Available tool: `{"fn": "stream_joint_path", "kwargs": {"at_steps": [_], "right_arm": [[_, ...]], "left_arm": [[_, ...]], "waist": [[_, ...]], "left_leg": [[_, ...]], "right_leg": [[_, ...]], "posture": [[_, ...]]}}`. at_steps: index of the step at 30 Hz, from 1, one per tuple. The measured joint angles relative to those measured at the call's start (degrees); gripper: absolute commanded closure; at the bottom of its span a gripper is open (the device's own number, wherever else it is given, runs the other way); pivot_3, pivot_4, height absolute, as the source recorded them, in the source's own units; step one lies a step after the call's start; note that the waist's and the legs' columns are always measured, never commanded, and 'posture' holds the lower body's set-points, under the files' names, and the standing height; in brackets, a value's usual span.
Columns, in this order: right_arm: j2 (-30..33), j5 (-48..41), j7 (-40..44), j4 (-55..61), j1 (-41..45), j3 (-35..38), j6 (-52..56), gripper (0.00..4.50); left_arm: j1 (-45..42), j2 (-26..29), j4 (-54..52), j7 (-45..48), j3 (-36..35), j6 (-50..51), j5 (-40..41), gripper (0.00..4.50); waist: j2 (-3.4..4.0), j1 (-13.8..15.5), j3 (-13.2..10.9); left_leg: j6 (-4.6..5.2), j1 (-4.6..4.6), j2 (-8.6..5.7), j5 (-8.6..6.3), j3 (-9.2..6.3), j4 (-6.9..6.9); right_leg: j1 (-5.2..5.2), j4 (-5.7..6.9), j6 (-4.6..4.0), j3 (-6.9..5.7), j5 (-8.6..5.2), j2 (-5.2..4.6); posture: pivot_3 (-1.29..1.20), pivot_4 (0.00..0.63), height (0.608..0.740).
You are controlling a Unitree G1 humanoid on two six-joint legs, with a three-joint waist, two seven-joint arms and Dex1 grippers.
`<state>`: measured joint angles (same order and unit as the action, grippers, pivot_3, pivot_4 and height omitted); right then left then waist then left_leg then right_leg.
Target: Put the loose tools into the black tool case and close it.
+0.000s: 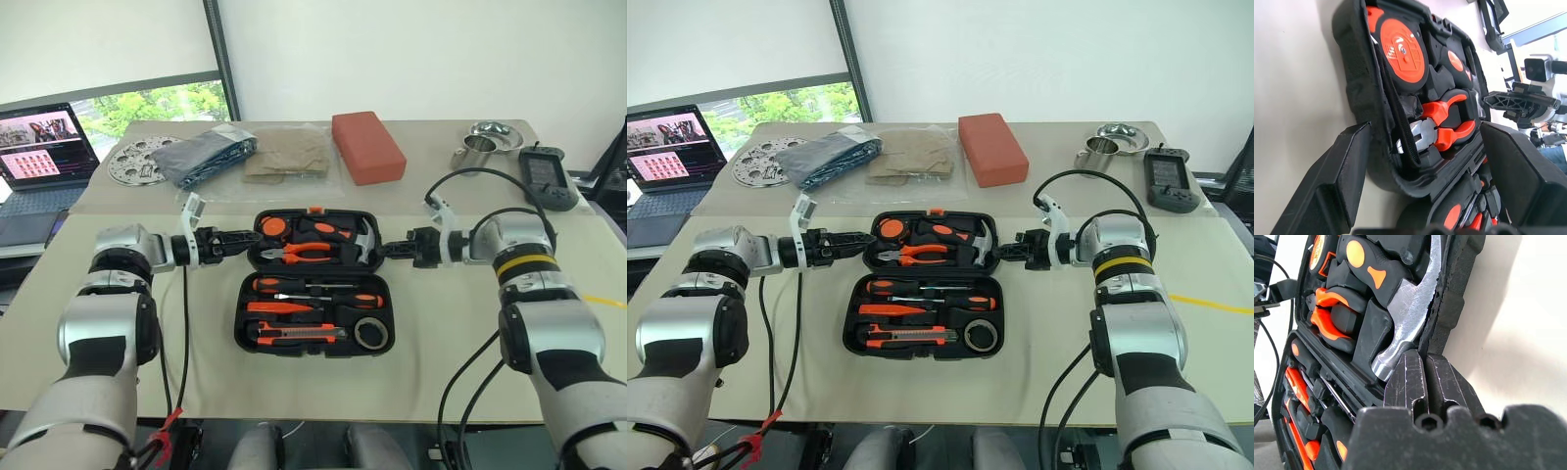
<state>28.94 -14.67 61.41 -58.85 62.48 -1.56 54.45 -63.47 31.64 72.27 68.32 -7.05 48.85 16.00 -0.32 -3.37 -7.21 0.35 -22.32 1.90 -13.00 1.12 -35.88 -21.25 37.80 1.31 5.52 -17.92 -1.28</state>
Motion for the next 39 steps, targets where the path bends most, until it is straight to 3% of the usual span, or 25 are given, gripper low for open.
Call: {"fn": "stream_joint_path", "kwargs": {"at_steps": [2,10,18,24,39], "right_arm": [[-0.11,0.01,0.17,0.00,-0.02,0.00,-0.32,4.50],[-0.04,0.15,0.51,0.00,-0.11,0.14,-1.80,4.50],[0.12,0.44,2.45,0.03,-0.53,0.14,-4.08,4.50],[0.06,0.28,3.51,0.35,-2.10,2.26,-10.50,4.50],[-2.99,0.49,5.94,3.95,-9.73,6.66,-42.03,4.50]], "left_arm": [[0.00,-0.01,0.06,-0.22,-0.18,-0.20,-0.24,1.40],[0.70,0.80,0.73,-0.21,-0.35,-1.70,-2.62,4.41],[0.95,0.88,0.98,0.49,-0.64,-2.80,-3.31,4.47],[2.73,0.64,-0.20,3.26,-0.62,-10.02,-4.01,4.47],[9.91,-1.06,-8.58,-4.84,0.56,-56.02,-9.28,4.47]], "waist": [[0.00,-0.19,0.00],[0.00,-0.21,0.00],[0.00,-0.23,0.00],[0.01,-0.14,0.00],[0.01,0.72,-0.01]], "left_leg": [[0.00,-0.01,-0.01,0.00,-0.03,0.00],[-0.01,-0.05,-0.06,0.01,-0.11,0.00],[-0.02,-0.05,-0.06,0.01,-0.15,0.00],[-0.09,-0.05,-0.06,0.05,-0.15,0.02],[-0.19,-0.05,-0.01,0.11,-0.11,0.05]], "right_leg": [[-0.01,0.04,0.00,-0.01,0.00,0.00],[-0.02,0.09,0.00,-0.04,0.00,-0.06],[-0.02,0.10,0.00,-0.08,0.00,-0.05],[-0.01,0.10,0.00,-0.10,0.00,-0.07],[-0.03,0.16,-0.02,-0.05,0.05,-0.17]], "posture": [[0.00,0.150,0.740],[0.00,0.150,0.740],[0.00,0.150,0.740],[0.00,0.150,0.740],[0.00,0.150,0.740]]}}
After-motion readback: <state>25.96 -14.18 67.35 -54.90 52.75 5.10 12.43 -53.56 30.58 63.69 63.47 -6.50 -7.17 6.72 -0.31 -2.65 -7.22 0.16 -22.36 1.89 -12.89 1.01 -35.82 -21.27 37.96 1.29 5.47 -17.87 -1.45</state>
